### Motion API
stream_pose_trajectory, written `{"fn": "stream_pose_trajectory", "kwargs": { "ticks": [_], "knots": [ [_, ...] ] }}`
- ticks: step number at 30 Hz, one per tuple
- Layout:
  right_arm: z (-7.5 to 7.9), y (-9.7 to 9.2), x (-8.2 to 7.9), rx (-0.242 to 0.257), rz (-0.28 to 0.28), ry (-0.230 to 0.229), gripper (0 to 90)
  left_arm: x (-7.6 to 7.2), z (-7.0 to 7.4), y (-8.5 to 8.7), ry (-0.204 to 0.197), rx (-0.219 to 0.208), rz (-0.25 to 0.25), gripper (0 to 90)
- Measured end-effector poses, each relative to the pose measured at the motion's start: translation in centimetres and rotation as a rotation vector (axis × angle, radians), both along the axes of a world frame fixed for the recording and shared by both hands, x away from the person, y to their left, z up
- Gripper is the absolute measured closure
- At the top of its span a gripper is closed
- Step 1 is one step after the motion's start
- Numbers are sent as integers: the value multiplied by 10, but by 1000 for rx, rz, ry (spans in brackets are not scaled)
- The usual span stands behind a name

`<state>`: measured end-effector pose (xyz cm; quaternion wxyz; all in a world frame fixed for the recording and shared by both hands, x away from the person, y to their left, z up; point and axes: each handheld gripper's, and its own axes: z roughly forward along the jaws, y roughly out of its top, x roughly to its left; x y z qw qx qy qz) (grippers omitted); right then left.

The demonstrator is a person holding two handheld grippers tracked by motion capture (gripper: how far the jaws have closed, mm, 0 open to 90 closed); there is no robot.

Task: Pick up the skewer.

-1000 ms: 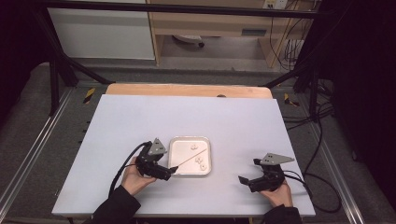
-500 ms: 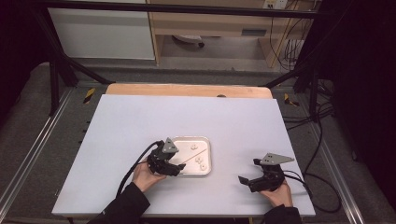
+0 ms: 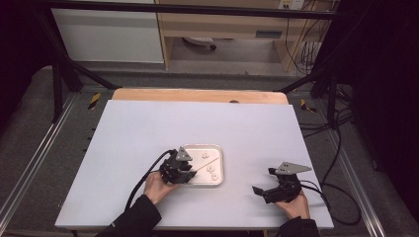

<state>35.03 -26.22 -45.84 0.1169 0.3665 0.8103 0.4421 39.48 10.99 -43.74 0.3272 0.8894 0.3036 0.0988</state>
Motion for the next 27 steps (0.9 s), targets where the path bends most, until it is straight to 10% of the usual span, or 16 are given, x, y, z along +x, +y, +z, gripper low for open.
{"fn": "stream_pose_trajectory", "kwargs": {
  "ticks": [27],
  "knots": [
    [0,0,0,1,2,4,6,-6,-3,-1,-16,-12,15,883]
  ]
}}
